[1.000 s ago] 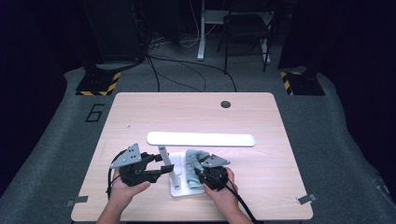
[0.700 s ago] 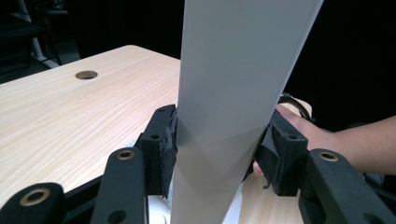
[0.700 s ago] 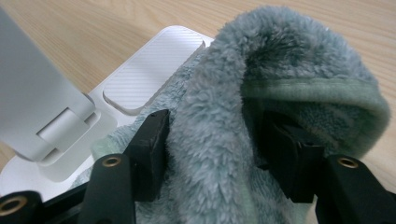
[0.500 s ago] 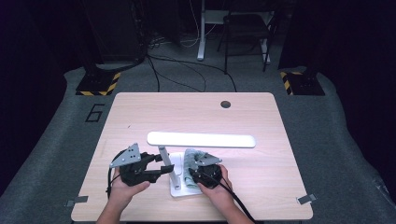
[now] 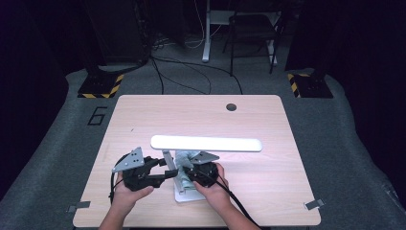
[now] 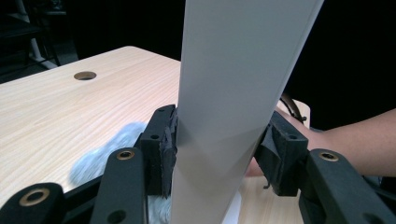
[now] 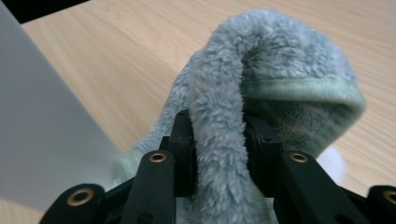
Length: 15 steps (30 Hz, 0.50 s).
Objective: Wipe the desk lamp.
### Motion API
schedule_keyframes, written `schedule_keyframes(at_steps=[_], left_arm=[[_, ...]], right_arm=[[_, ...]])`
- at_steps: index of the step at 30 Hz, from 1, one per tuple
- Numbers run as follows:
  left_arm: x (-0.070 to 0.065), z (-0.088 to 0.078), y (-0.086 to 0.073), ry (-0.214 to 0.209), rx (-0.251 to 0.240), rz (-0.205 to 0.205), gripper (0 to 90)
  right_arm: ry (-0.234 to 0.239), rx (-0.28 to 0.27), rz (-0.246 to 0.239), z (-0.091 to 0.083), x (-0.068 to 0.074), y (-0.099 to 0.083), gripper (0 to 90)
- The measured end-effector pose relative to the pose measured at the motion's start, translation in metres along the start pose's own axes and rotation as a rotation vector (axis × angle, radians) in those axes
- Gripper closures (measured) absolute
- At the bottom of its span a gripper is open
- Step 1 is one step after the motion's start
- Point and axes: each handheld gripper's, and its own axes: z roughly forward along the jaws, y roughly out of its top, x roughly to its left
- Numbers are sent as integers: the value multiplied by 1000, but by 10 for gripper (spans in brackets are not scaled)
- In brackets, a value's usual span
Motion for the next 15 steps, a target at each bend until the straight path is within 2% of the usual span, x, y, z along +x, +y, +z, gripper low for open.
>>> schedule_keyframes(at_steps=[2,3,4,6,9,12,15], left_arm=[[0,0,0,3,-3,-5,516],[0,0,0,3,-5,-6,515],[0,0,0,3,-4,-9,516],[0,0,0,1,-7,-10,515],[0,1,-1,-6,-10,-25,513],[1,0,-1,-4,-7,-19,511],[0,1,-1,-6,-8,-31,510]], right_arm=[[32,46,-25,11,3,1,617],[15,66,-26,15,4,0,593],[13,64,-27,17,4,-1,581],[4,58,9,16,1,-1,528],[-27,59,11,14,0,-1,455],[-38,51,7,14,2,-2,445],[-5,49,15,16,1,-2,487]])
